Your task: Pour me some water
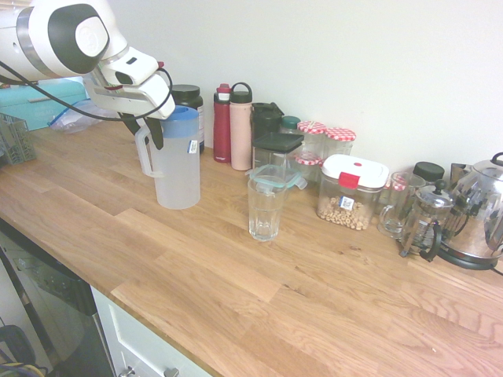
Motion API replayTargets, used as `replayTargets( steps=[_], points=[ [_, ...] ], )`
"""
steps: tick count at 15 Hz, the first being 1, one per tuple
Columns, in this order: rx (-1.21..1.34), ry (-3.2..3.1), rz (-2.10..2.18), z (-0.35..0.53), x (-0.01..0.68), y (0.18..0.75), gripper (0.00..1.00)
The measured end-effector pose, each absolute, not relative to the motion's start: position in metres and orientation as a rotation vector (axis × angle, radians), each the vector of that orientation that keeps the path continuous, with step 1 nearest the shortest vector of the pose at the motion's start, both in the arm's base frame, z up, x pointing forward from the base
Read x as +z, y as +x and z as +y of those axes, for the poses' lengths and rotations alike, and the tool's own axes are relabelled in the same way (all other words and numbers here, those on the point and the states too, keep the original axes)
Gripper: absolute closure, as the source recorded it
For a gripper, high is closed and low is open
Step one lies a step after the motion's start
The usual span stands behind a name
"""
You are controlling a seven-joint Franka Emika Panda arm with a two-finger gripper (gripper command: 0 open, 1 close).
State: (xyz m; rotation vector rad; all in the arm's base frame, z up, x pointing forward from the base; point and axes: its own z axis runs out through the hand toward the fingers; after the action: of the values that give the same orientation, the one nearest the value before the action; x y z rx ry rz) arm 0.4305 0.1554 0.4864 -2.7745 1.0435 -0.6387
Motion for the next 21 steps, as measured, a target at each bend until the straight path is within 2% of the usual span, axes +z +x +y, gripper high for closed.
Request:
replayTargets(
  steps=[11,16,21],
  points=[
    [-0.639,-2.759,1.048,0.155,0.487,0.433,1.0],
    [-0.665,-2.742,1.037,0.154,0.531,0.365,1.0],
    [-0.565,-2.841,0.893,0.092,0.543,0.29,1.0]
  ],
)
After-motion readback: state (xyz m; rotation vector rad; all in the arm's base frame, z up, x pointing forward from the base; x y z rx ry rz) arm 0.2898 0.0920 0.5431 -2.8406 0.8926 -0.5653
